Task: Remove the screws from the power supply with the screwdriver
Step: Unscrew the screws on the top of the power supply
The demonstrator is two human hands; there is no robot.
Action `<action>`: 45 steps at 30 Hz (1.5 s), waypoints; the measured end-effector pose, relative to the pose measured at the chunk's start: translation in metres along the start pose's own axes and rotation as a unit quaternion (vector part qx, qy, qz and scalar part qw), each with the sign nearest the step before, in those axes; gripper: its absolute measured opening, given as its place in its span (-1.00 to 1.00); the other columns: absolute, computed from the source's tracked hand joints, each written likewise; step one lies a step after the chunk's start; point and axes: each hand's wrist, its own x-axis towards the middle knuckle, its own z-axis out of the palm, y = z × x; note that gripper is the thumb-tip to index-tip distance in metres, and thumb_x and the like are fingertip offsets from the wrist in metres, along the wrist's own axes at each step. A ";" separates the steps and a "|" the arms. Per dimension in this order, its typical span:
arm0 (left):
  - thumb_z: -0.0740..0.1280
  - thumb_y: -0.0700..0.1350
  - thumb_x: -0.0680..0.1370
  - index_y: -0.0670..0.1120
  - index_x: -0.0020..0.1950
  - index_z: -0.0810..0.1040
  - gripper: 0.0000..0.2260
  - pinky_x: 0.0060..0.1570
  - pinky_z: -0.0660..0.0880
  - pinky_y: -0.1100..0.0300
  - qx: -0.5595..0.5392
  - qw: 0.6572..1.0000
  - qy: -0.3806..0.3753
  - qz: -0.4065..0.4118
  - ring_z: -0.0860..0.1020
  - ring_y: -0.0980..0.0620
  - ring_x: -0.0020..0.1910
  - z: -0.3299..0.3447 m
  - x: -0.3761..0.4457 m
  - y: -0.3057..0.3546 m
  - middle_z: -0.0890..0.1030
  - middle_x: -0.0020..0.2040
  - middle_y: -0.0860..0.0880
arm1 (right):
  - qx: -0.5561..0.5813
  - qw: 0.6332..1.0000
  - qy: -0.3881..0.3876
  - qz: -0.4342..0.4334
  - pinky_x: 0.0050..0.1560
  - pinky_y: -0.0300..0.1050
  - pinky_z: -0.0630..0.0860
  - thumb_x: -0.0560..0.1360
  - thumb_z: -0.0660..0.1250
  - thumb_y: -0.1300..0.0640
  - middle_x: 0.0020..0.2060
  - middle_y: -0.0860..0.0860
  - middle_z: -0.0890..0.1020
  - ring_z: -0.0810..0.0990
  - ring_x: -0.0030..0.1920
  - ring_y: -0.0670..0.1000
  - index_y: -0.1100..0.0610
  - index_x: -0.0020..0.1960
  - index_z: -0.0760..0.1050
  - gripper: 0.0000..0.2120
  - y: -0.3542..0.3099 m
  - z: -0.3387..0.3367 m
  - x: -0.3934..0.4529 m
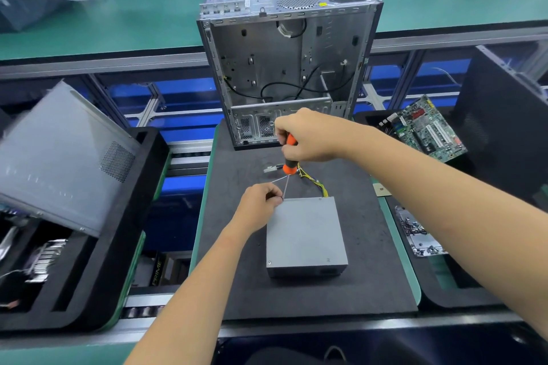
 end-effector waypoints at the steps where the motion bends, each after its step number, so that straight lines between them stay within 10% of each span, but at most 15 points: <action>1: 0.34 -0.24 0.51 0.02 -0.23 0.55 -0.81 -0.23 0.35 0.35 -0.002 1.000 0.001 -0.001 0.49 0.16 -0.24 0.000 0.001 0.000 0.57 -0.28 0.13 | 0.002 1.000 0.000 0.002 -0.30 -0.11 0.34 0.43 0.28 0.17 -0.31 -0.08 0.48 0.47 -0.21 0.08 0.12 -0.06 0.45 -0.91 0.000 0.000 0.000; 31: 0.40 -0.19 0.51 -0.01 -0.09 0.67 -0.90 -0.16 0.40 0.53 -0.087 0.996 0.000 0.021 0.54 0.33 -0.18 -0.002 -0.001 -0.015 0.64 -0.15 0.15 | -0.010 0.989 0.031 0.147 -0.44 -0.19 0.43 0.55 0.23 0.09 -0.48 0.10 0.52 0.57 -0.51 0.11 0.18 -0.27 0.33 -0.73 -0.001 0.003 0.013; 45: 0.37 -0.24 0.49 0.12 -0.21 0.64 -0.75 -0.12 0.42 0.50 -0.085 0.996 0.001 0.015 0.58 0.28 -0.15 -0.002 0.000 -0.014 0.65 -0.20 0.21 | -0.064 0.988 -0.130 -0.056 -0.34 -0.21 0.38 0.35 0.34 0.30 -0.24 -0.05 0.60 0.49 -0.22 -0.04 0.08 -0.18 0.52 -0.87 -0.015 -0.016 0.021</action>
